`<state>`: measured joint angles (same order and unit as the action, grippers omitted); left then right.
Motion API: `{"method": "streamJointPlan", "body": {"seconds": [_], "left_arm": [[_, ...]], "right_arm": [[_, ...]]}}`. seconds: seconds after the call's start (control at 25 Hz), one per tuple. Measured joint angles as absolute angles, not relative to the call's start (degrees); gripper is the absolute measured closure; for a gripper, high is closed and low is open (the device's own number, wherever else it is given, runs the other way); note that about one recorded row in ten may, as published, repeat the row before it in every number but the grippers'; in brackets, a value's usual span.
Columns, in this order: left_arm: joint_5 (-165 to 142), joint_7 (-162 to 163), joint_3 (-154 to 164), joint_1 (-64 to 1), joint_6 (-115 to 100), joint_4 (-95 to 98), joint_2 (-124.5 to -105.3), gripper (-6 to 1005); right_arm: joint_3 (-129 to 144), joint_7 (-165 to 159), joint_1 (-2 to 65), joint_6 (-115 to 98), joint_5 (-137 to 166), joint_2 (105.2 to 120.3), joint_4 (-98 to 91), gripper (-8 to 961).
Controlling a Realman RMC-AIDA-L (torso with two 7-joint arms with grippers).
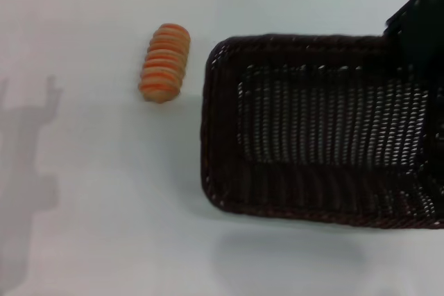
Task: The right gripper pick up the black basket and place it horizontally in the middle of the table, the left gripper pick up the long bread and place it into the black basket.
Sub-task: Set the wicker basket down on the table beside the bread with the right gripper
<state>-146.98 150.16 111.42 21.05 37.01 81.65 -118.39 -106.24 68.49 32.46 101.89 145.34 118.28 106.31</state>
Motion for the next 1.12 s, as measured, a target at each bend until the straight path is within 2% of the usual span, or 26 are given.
{"method": "streamJointPlan", "body": {"seconds": [0.28,0.72,0.96,1.12], "left_arm": [[-147.07,150.16,111.20,20.56,36.74,81.65,-118.34,143],[-147.07,150.17,110.91,19.87,36.39,81.36,-118.12,143],[-147.17,150.19,111.06,20.04,36.38,81.36,-118.15,143],[-147.39,150.21,111.29,20.58,36.55,81.59,-118.19,144]], "right_arm": [[-106.73,69.07,34.48,101.40,141.36,118.76,98.92,802],[-108.78,70.00,32.95,100.84,136.21,118.68,91.83,805],[-109.85,69.76,32.15,101.96,136.35,117.35,92.64,807],[-111.52,69.65,32.27,103.12,136.35,117.06,92.14,809]]}}
